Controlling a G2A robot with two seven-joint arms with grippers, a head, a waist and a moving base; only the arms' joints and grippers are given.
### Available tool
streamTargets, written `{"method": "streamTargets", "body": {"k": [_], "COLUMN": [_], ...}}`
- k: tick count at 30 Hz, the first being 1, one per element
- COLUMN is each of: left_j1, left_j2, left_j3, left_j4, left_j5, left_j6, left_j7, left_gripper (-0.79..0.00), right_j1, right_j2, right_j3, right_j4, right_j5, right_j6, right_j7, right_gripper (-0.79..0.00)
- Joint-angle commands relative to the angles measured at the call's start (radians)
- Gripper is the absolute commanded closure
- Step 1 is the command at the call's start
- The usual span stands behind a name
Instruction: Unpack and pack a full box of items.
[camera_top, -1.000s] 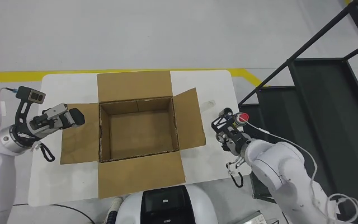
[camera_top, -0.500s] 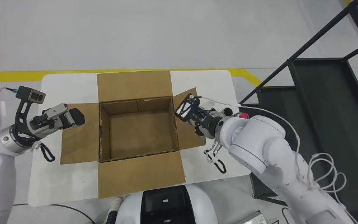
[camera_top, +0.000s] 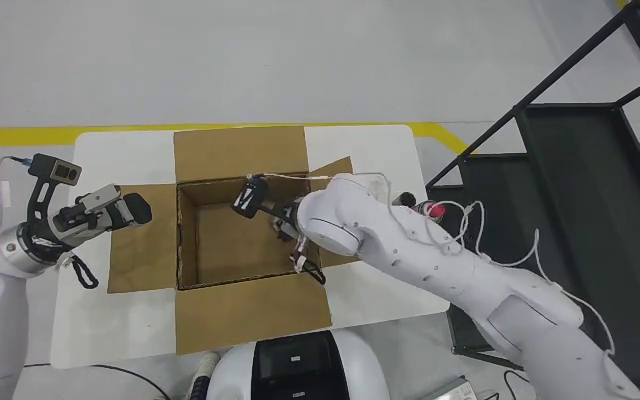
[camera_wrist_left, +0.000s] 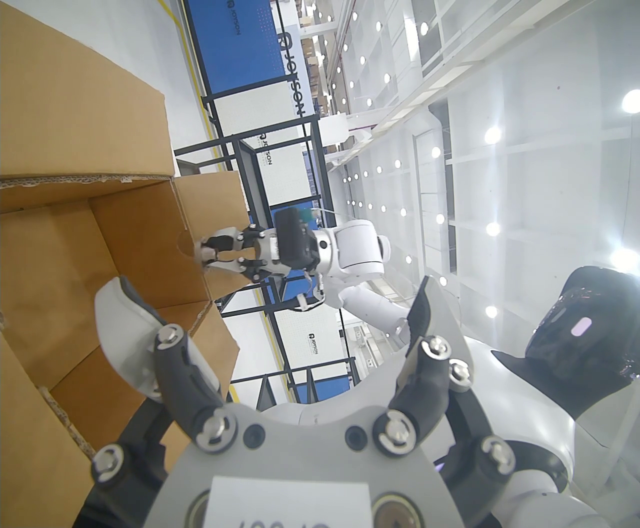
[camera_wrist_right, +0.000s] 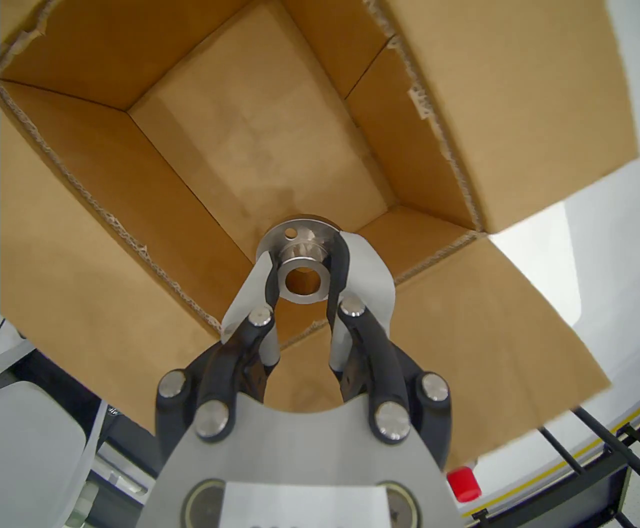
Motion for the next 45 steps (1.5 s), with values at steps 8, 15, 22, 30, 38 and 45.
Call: {"method": "streamTargets", "body": {"k": [8,15,22,30,38,45], "left_j1": [0.0,0.0,0.0,0.0,0.0,0.0], "left_j2": [0.0,0.0,0.0,0.0,0.0,0.0], "left_j3": [0.0,0.0,0.0,0.0,0.0,0.0], "left_j4": [0.0,0.0,0.0,0.0,0.0,0.0], "left_j5": [0.0,0.0,0.0,0.0,0.0,0.0], "left_j6": [0.0,0.0,0.0,0.0,0.0,0.0], "left_j7": [0.0,0.0,0.0,0.0,0.0,0.0], "left_gripper": [-0.785,-0.785,-0.785,-0.785,-0.785,-0.785], "right_j1": [0.023,0.031,0.033,0.036,0.041,0.021], "right_j2": [-0.078,-0.118,-0.152,-0.183,-0.205,-0.197], "right_j3": [-0.09,-0.106,-0.116,-0.117,-0.112,-0.086], "right_j4": [0.279,0.417,0.512,0.593,0.619,0.538], "right_j5": [0.044,0.075,0.094,0.107,0.101,0.057], "right_j6": [-0.007,-0.032,-0.057,-0.071,-0.072,-0.044], "right_j7": [-0.114,-0.16,-0.195,-0.203,-0.205,-0.18], "right_gripper": [0.0,0.0,0.0,0.0,-0.785,-0.785]}}
